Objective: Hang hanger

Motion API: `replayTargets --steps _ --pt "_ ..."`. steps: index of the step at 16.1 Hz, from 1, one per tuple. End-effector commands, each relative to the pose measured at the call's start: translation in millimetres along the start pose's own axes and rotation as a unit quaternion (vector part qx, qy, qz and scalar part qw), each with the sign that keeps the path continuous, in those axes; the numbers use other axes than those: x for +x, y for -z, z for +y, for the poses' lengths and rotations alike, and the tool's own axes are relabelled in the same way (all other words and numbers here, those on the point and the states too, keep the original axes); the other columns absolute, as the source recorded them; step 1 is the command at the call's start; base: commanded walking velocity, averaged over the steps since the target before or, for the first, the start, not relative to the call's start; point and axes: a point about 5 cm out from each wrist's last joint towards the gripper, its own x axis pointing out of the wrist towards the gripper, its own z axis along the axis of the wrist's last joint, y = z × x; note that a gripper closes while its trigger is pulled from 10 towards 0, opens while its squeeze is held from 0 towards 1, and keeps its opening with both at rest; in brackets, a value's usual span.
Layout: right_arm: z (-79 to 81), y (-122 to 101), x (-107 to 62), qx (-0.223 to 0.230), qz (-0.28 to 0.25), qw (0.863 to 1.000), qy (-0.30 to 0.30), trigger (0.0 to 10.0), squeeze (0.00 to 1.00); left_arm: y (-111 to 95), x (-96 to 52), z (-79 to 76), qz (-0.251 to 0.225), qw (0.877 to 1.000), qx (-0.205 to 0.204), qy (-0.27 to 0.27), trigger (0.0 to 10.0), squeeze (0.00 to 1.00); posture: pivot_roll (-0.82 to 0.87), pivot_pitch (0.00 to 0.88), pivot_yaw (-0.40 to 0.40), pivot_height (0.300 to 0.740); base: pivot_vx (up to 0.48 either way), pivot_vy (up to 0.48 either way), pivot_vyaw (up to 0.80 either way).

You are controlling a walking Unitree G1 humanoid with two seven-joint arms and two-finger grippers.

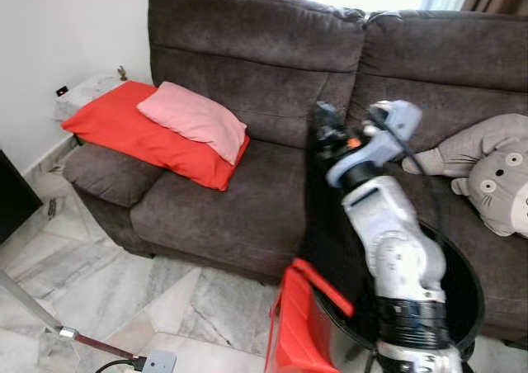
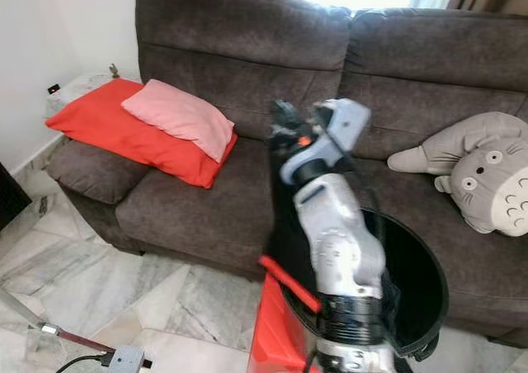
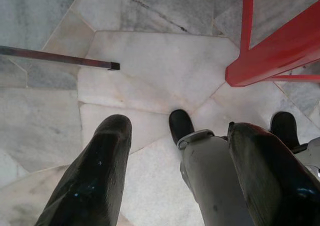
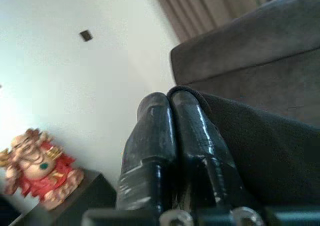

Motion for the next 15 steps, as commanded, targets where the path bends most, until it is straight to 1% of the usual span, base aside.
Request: replayTargets --steps 1,3,4,6,7,9,11,12,14,15 --pt "11.4 -1.5 8.0 -0.009 -0.008 1.0 -0.026 0.0 0.0 5.6 -1.3 2.4 0.012 1.0 0.004 -0.004 10.0 0.0 -0.14 0.04 0.019 0.74 0.0 0.0 0.0" --pt "15.8 4.1 12.0 -0.016 -0.013 0.999 -0.047 0.0 0.0 5.9 -1.3 2.4 0.012 1.0 0.004 -0.005 10.0 0.0 -0.13 0.04 0.021 0.74 0.0 0.0 0.0" --pt "22.9 3.2 14.6 -0.009 -0.03 0.997 -0.075 0.0 0.0 5.7 -1.3 2.4 0.011 1.0 0.005 -0.004 10.0 0.0 -0.13 0.041 0.024 0.74 0.0 0.0 0.0" --pt "29.8 4.4 19.5 -0.009 -0.036 0.995 -0.095 0.0 0.0 5.3 -1.2 2.2 0.011 1.0 0.006 -0.003 10.0 0.0 -0.14 0.04 0.024 0.74 0.0 0.0 0.0" --pt "37.2 13.1 20.9 -0.02 -0.021 0.992 -0.125 0.0 0.0 5.2 -1.1 2.1 0.011 1.0 0.007 -0.003 10.0 0.0 -0.13 0.041 0.022 0.74 0.0 0.0 0.0" --pt "49.3 31.4 18.2 -0.035 0.016 0.984 -0.174 0.0 0.0 5.0 -1.1 1.7 0.01 1.0 0.006 -0.003 10.0 0.0 -0.13 0.04 0.022 0.74 0.0 0.0 0.0" --pt "55.2 60.6 13.6 -0.044 0.065 0.98 -0.182 0.0 0.0 6.1 -1.3 1.3 0.011 1.0 0.004 -0.003 10.0 0.0 -0.12 0.044 0.021 0.74 0.0 0.0 0.0" --pt "55.2 70.4 11.1 -0.055 0.083 0.978 -0.186 0.0 0.0 7.0 -1.5 1.2 0.012 1.0 0.005 -0.002 10.0 0.0 -0.13 0.048 0.023 0.74 0.0 0.0 0.0" --pt "55.8 82.6 7.7 -0.072 0.109 0.972 -0.193 0.0 0.0 8.5 -1.9 1.1 0.015 1.0 0.006 -0.001 10.0 0.0 -0.13 0.048 0.025 0.74 0.0 0.0 0.0" --pt "52.9 95.8 5.7 -0.094 0.147 0.968 -0.183 0.0 0.0 8.8 -1.9 1.0 0.015 1.0 0.007 0.0 10.0 0.0 -0.13 0.048 0.025 0.74 0.0 0.0 0.0"
